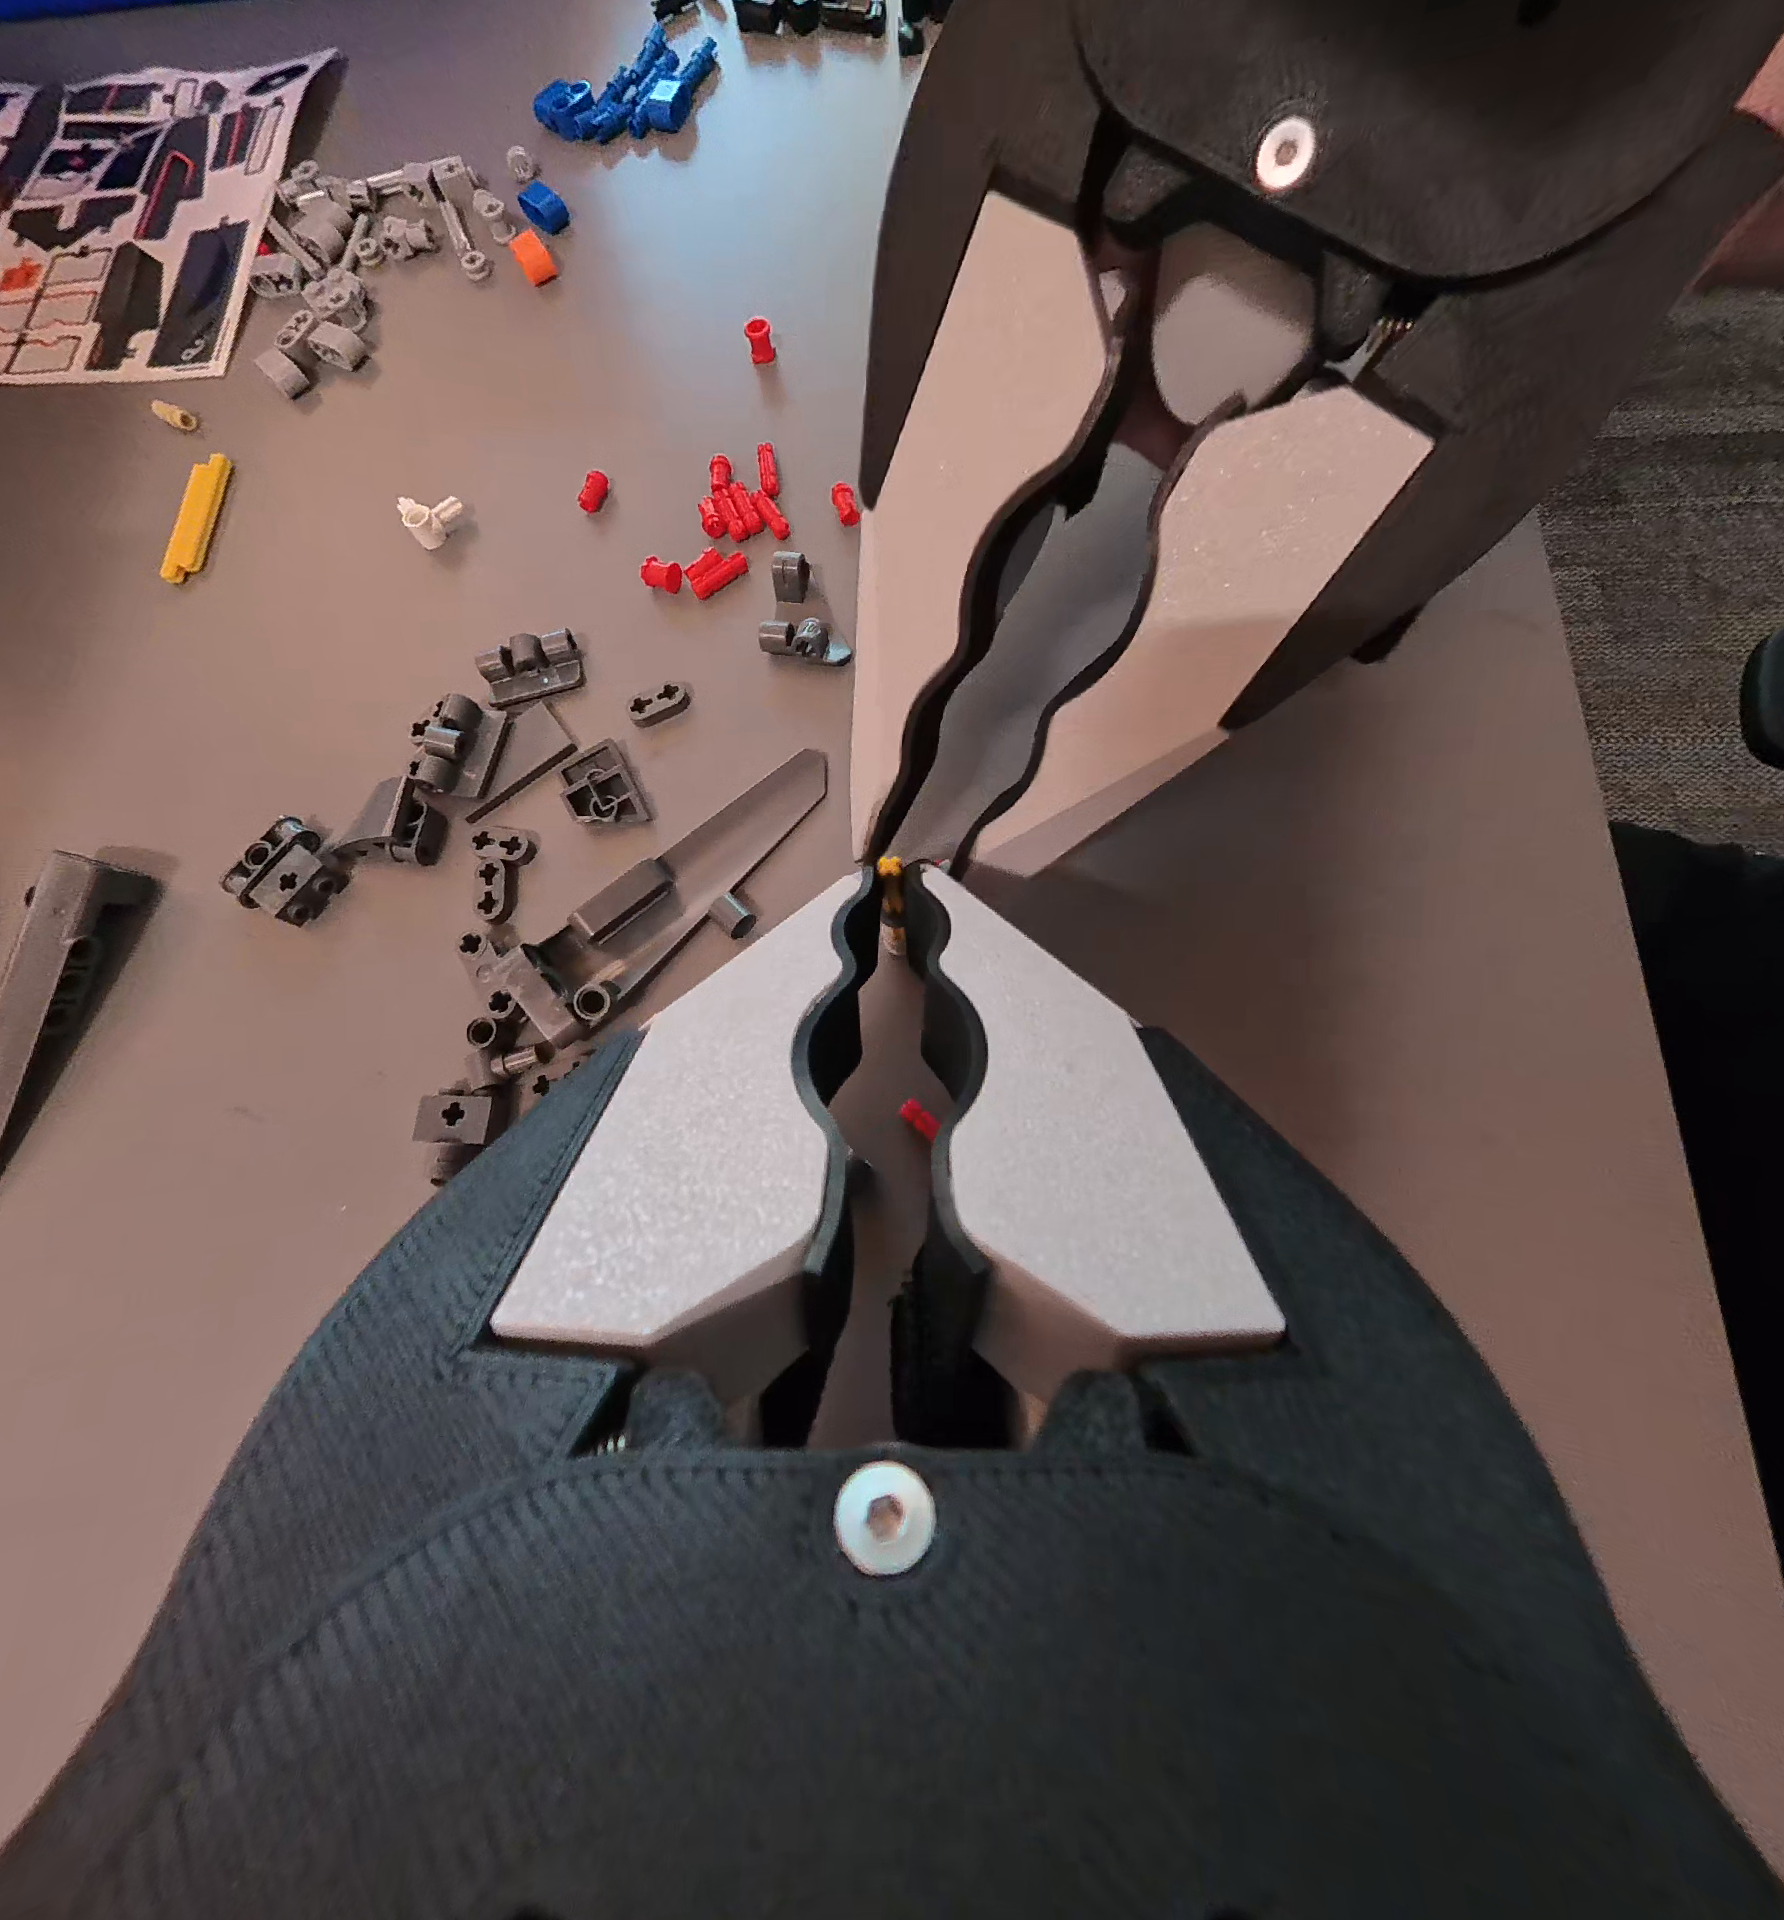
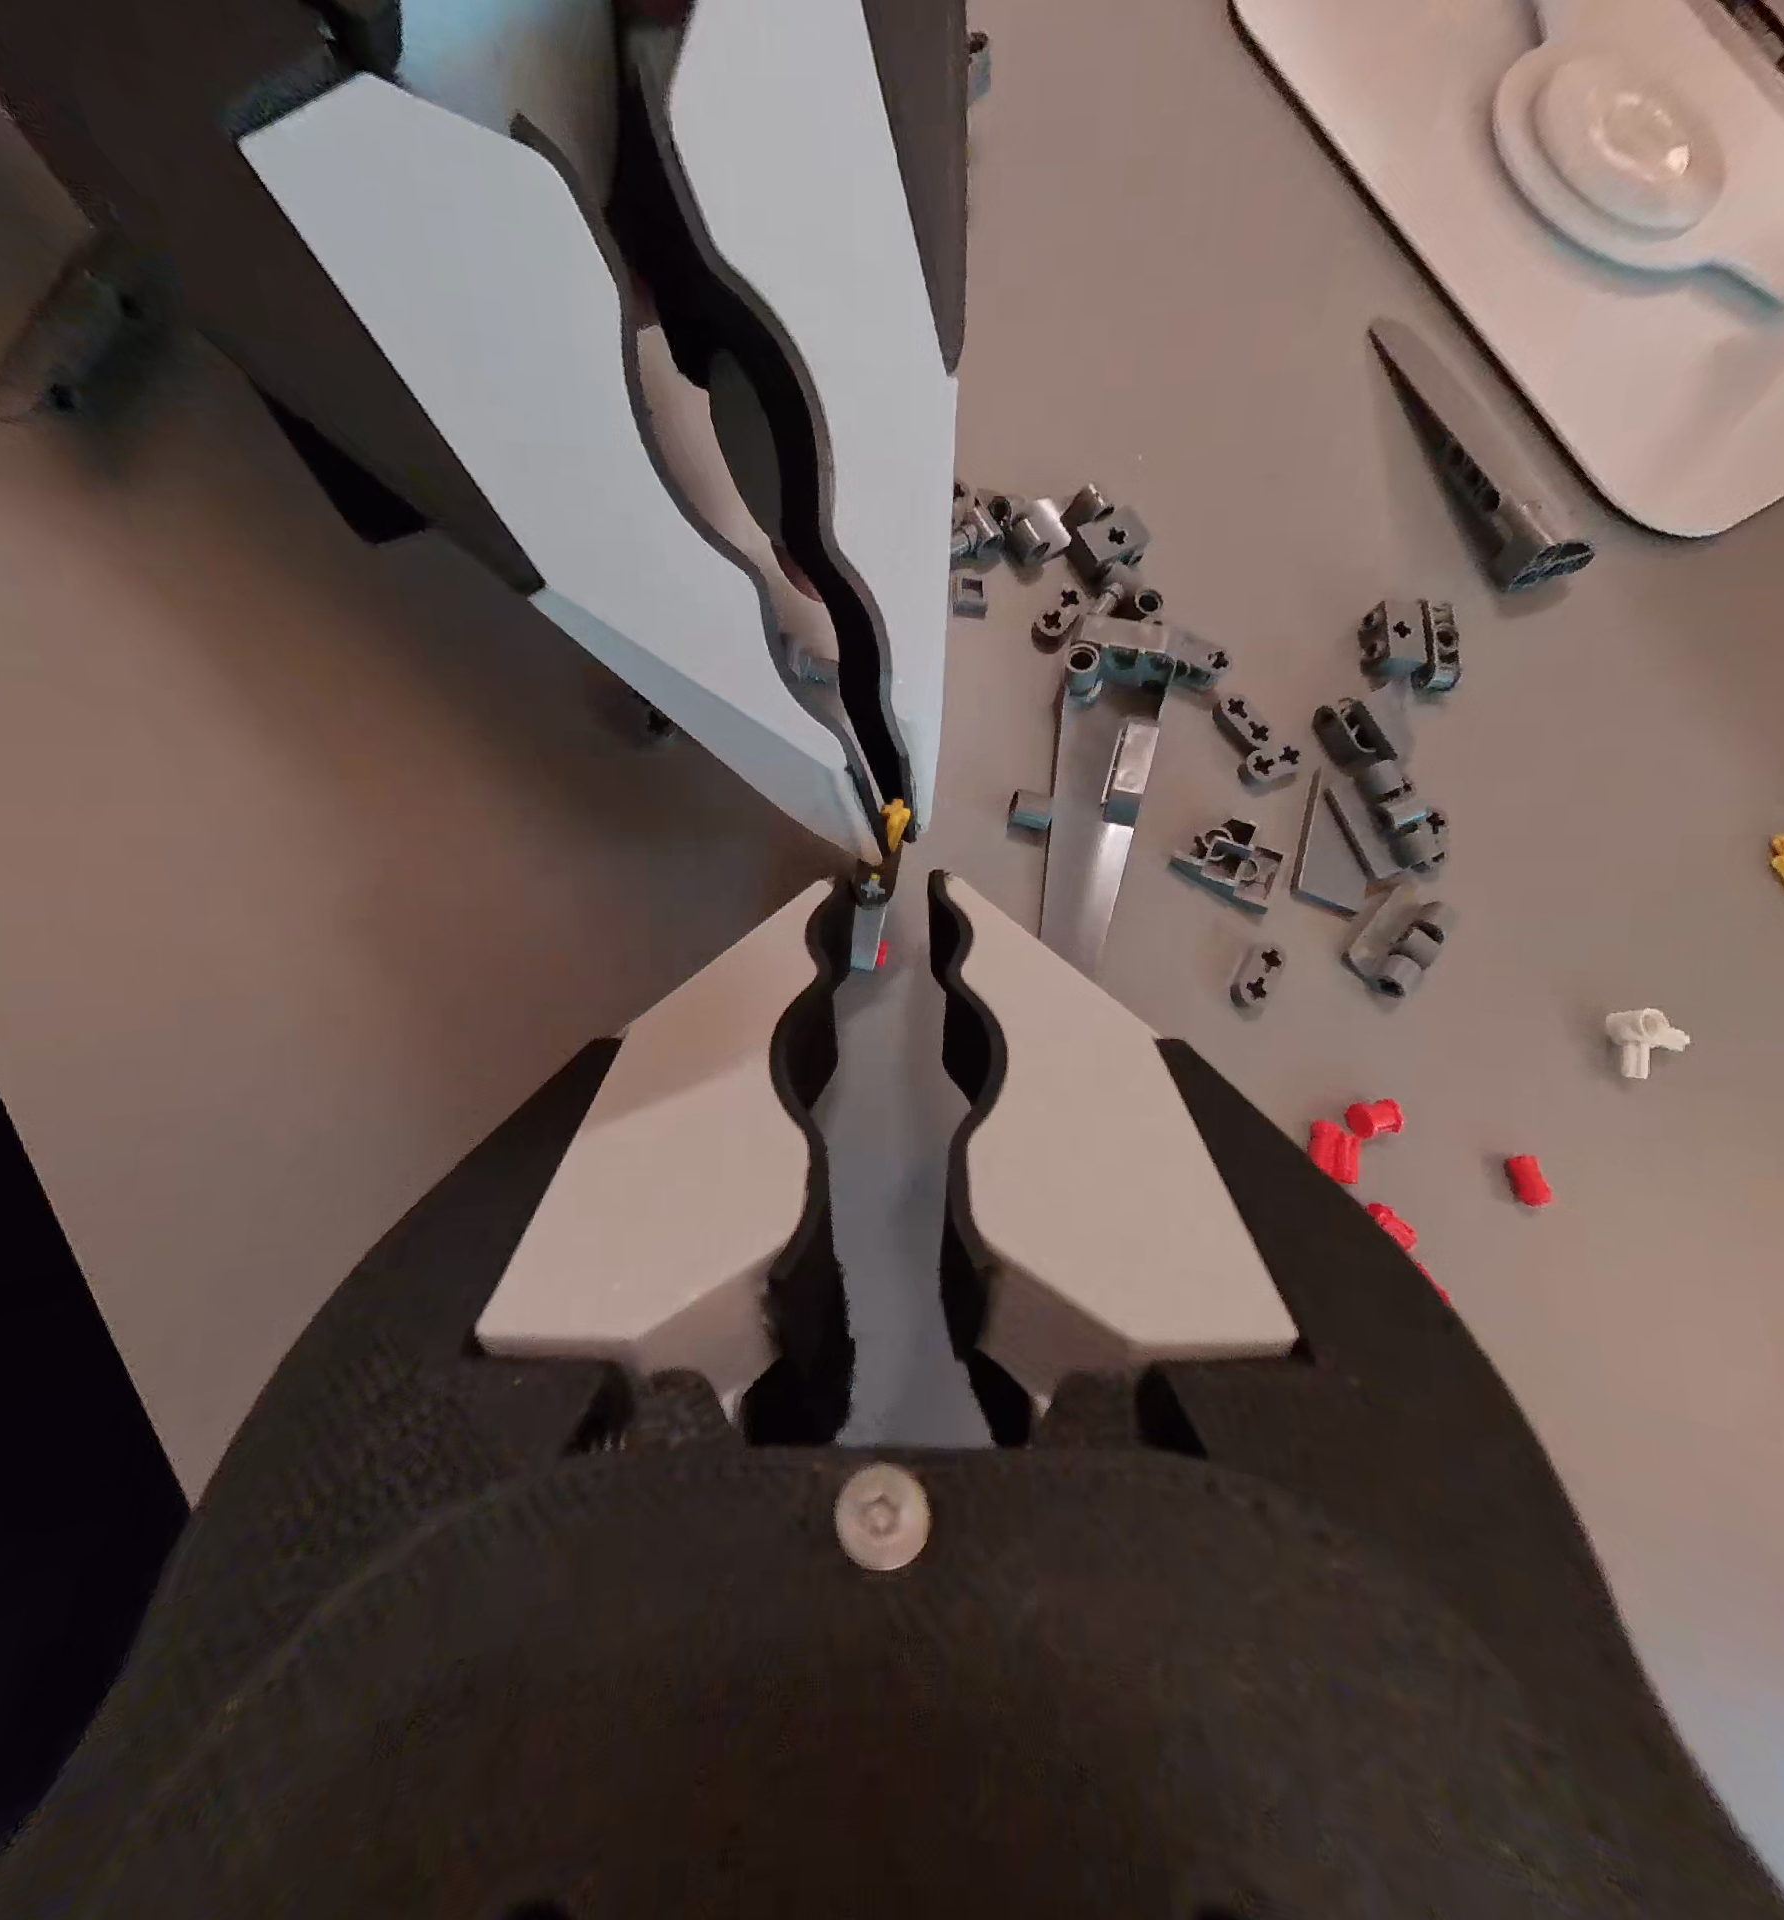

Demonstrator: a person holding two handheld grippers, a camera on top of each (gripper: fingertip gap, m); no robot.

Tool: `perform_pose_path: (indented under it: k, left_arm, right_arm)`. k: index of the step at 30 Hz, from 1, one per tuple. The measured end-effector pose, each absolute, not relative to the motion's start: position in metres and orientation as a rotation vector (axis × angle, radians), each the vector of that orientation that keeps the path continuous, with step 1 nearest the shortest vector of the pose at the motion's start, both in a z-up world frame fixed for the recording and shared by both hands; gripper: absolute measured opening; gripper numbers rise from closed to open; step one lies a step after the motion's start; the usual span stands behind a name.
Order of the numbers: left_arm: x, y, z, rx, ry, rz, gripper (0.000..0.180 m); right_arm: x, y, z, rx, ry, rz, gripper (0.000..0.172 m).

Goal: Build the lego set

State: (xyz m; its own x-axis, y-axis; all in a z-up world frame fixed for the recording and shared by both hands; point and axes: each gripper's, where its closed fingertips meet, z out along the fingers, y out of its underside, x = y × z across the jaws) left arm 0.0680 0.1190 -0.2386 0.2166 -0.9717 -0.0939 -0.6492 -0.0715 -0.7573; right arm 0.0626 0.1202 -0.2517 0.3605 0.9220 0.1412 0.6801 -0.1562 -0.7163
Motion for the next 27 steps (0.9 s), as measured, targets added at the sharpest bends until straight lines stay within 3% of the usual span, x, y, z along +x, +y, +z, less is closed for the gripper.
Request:
perform_pose_path:
  k: [3, 27]
  left_arm:
    - [0.067, 0.121, -0.239, -1.8, 1.5, -0.6, 0.002]
    - [0.066, 0.113, -0.243, -1.666, 1.718, -0.525, 0.009]
  right_arm:
    - [0.059, 0.119, -0.253, -1.904, -1.403, 0.433, 0.005]
    - [0.065, 0.117, -0.253, -1.855, -1.612, 0.467, 0.004]
